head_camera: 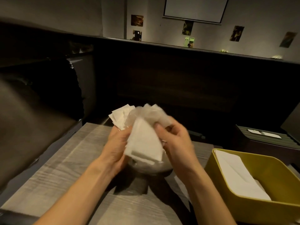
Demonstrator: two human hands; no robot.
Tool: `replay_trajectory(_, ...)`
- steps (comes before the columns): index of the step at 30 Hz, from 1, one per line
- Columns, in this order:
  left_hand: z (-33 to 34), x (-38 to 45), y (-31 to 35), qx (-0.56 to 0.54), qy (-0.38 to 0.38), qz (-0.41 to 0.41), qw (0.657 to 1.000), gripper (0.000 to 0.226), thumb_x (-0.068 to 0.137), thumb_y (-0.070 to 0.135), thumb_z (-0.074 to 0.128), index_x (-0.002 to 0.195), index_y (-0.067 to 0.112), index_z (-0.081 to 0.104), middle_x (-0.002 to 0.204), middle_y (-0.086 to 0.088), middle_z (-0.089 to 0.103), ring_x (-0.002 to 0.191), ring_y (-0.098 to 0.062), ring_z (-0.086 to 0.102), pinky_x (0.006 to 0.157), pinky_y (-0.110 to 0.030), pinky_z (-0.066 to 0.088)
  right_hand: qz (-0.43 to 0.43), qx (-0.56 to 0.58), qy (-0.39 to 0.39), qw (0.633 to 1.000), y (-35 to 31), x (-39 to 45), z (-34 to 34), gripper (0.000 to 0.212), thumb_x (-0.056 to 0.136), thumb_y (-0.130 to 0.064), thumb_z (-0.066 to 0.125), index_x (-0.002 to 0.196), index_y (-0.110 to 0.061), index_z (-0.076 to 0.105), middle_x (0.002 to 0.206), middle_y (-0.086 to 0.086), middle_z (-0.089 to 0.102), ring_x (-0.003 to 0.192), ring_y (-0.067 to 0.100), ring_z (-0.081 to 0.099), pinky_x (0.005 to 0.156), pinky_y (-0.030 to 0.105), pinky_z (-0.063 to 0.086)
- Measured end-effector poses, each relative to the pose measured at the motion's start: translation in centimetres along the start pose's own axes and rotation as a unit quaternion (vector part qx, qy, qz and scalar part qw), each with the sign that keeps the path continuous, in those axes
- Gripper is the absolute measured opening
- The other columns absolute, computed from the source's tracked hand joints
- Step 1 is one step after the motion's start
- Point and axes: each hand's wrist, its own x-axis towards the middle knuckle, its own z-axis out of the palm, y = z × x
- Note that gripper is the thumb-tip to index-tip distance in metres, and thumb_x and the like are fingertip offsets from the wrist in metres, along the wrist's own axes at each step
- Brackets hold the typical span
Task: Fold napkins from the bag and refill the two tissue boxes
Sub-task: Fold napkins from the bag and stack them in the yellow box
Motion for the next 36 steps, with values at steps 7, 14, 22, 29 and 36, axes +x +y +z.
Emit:
replay_trajectory(7, -0.7, 0.0, 1.0, -0.067, -0.041, -0.097, 0.992, 0.075, 0.1, 0.057, 0.046, 0.149, 0.001, 0.048, 0.152, -0.016, 0.049, 0.14, -0.037, 0.047, 0.124, -0.051, 0.026, -0.003, -0.045, -0.032, 0.998, 0.3, -0.4, 1.1, 0.02, 0.102, -0.016, 0.064, 0.119, -0.024, 0.071, 0.114, -0.005, 0.075, 0.11, 0.014, 0.07, 0.087, 0.034, 0.06)
replay_trajectory(14, -0.2, 0.2, 0.7, -0.002, -0.007, -0.064, 0.998, 0.037, 0.1, 0.028, 0.061, 0.136, 0.02, 0.067, 0.137, -0.017, 0.065, 0.114, -0.029, 0.069, 0.097, -0.047, 0.054, -0.065, -0.139, 0.0, 0.988, -0.1, -0.6, 1.3, 0.017, 0.097, -0.015, 0.07, 0.103, -0.032, 0.071, 0.104, -0.017, 0.072, 0.101, 0.002, 0.069, 0.079, 0.026, 0.06)
replay_trajectory(22, 1.7, -0.6, -0.7, 0.038, 0.063, 0.0, 0.997, 0.021, 0.099, 0.007, 0.056, 0.111, 0.01, 0.074, 0.106, -0.016, 0.077, 0.103, -0.033, 0.074, 0.085, -0.044, 0.063, 0.069, 0.04, 0.112, 0.991, 0.2, 0.2, 0.9, 0.013, 0.094, -0.021, 0.071, 0.103, -0.028, 0.076, 0.104, -0.003, 0.076, 0.104, 0.02, 0.072, 0.092, 0.046, 0.06)
replay_trajectory(29, 2.0, -1.0, -0.8, -0.02, 0.012, -0.042, 0.999, 0.042, 0.11, 0.035, 0.039, 0.129, 0.011, 0.069, 0.126, -0.016, 0.072, 0.118, -0.029, 0.07, 0.107, -0.048, 0.049, 0.035, -0.119, 0.15, 0.981, 0.9, 0.3, 0.0, 0.023, 0.091, -0.018, 0.074, 0.107, -0.031, 0.065, 0.1, -0.01, 0.068, 0.088, 0.005, 0.069, 0.067, 0.023, 0.06)
replay_trajectory(36, 2.1, -1.5, -0.7, -0.028, -0.025, -0.014, 0.999, 0.034, 0.097, 0.011, 0.057, 0.131, 0.01, 0.065, 0.122, -0.016, 0.074, 0.11, -0.028, 0.073, 0.081, -0.037, 0.063, 0.034, -0.069, 0.161, 0.984, 1.1, 0.4, 0.5, 0.023, 0.092, -0.016, 0.074, 0.111, -0.025, 0.067, 0.105, -0.006, 0.07, 0.091, 0.008, 0.073, 0.07, 0.025, 0.061)
